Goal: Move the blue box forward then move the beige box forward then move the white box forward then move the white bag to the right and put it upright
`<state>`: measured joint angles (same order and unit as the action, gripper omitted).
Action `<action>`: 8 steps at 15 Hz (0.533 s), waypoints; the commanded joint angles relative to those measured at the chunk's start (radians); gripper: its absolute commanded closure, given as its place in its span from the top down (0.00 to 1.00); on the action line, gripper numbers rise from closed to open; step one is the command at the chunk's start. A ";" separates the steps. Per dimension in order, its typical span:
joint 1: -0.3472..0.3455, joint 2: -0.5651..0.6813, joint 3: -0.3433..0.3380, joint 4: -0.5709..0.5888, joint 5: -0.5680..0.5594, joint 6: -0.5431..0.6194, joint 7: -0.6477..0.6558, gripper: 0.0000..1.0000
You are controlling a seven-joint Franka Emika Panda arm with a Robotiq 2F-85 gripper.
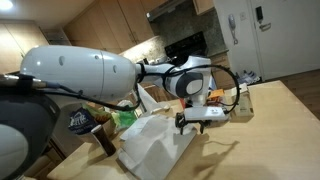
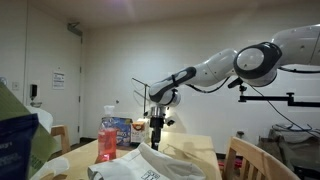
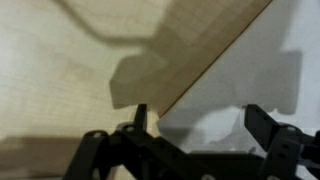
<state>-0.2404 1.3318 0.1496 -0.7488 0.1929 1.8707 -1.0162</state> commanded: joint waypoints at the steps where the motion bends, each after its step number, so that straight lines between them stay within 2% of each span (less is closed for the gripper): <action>1: 0.003 0.037 0.009 0.067 0.001 -0.060 -0.008 1.00; 8: 0.026 0.063 0.010 0.097 -0.003 -0.091 -0.005 1.00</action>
<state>-0.2270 1.3612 0.1514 -0.7143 0.1929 1.8269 -1.0162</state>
